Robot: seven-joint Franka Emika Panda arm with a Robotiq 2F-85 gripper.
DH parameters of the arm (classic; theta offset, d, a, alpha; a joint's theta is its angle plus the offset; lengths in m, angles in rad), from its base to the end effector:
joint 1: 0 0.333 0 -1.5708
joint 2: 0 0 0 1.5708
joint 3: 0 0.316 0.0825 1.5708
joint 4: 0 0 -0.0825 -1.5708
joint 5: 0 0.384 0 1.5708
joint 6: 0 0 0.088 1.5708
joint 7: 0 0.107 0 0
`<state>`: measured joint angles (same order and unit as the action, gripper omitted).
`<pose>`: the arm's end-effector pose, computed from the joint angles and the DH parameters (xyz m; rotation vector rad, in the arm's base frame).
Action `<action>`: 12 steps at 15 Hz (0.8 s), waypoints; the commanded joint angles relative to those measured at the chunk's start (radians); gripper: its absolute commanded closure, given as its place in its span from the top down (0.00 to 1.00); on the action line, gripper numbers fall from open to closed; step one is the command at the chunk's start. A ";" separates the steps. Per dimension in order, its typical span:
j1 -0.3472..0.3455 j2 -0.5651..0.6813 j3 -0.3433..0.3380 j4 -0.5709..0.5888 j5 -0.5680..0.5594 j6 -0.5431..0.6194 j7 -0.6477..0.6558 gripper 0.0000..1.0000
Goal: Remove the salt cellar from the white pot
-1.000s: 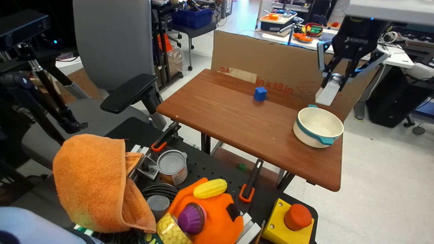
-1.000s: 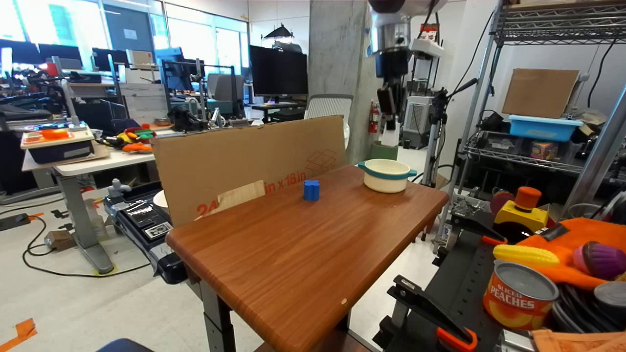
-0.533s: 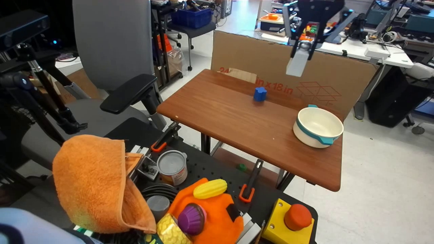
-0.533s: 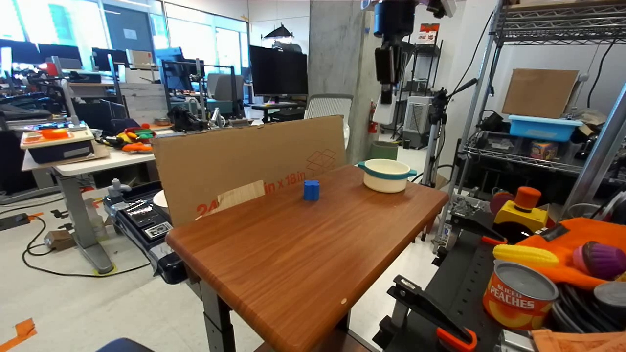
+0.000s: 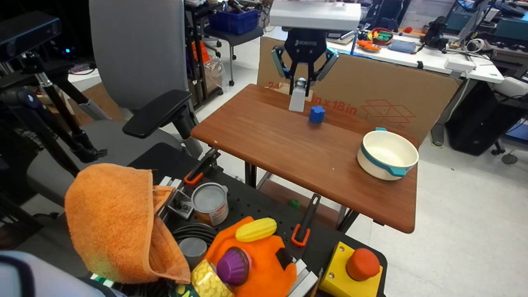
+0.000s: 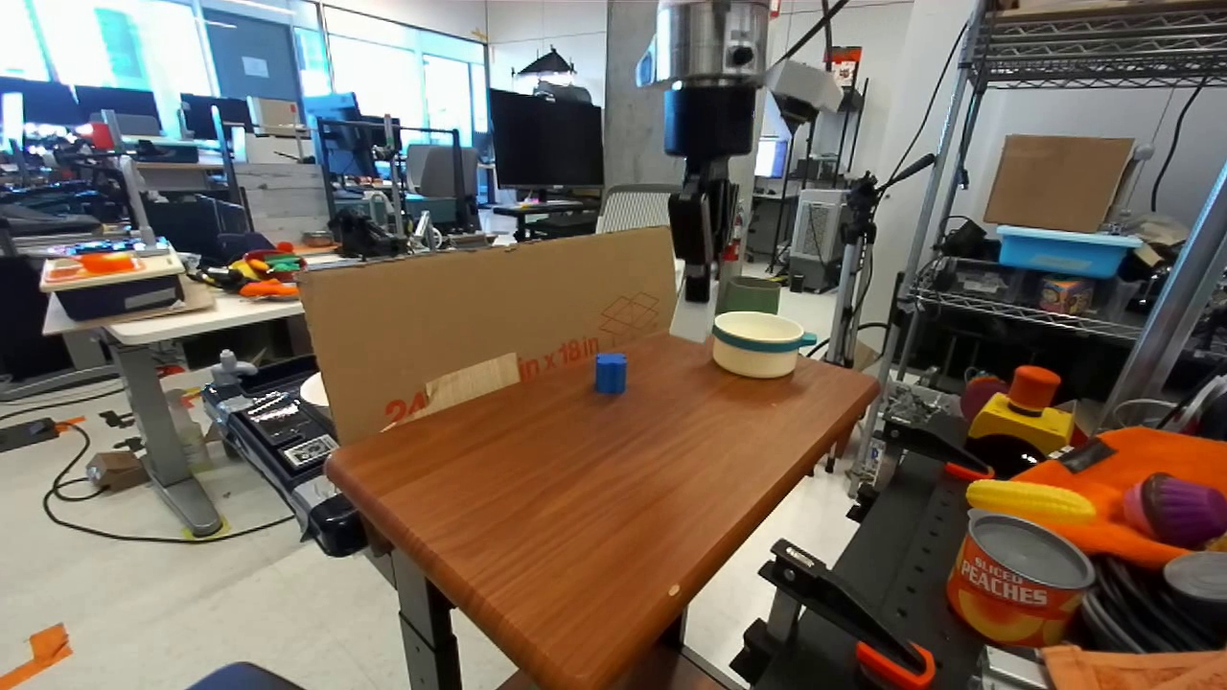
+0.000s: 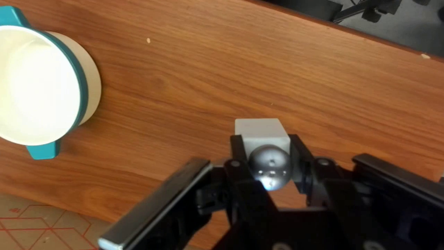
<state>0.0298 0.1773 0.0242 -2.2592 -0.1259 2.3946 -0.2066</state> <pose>0.5314 0.0277 0.2800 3.0168 0.5404 -0.0729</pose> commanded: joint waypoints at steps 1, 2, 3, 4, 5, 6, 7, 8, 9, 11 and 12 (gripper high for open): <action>0.026 0.111 -0.009 0.020 -0.098 0.074 0.090 0.08; 0.030 0.141 -0.016 0.029 -0.115 0.072 0.113 0.08; 0.032 0.166 -0.019 0.039 -0.125 0.063 0.128 0.08; 0.031 0.193 -0.025 0.051 -0.135 0.055 0.138 0.08; 0.028 0.217 -0.029 0.062 -0.139 0.047 0.141 0.08; 0.027 0.240 -0.036 0.073 -0.143 0.042 0.147 0.08; 0.024 0.259 -0.040 0.083 -0.141 0.037 0.144 0.08; 0.024 0.275 -0.046 0.092 -0.143 0.035 0.146 0.08; 0.024 0.289 -0.050 0.099 -0.143 0.037 0.145 0.08; 0.024 0.301 -0.056 0.117 -0.139 0.024 0.144 0.18; 0.025 0.301 -0.057 0.122 -0.136 0.016 0.149 0.58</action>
<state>0.0487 0.4426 -0.0224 -2.1783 -0.2460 2.4339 -0.0765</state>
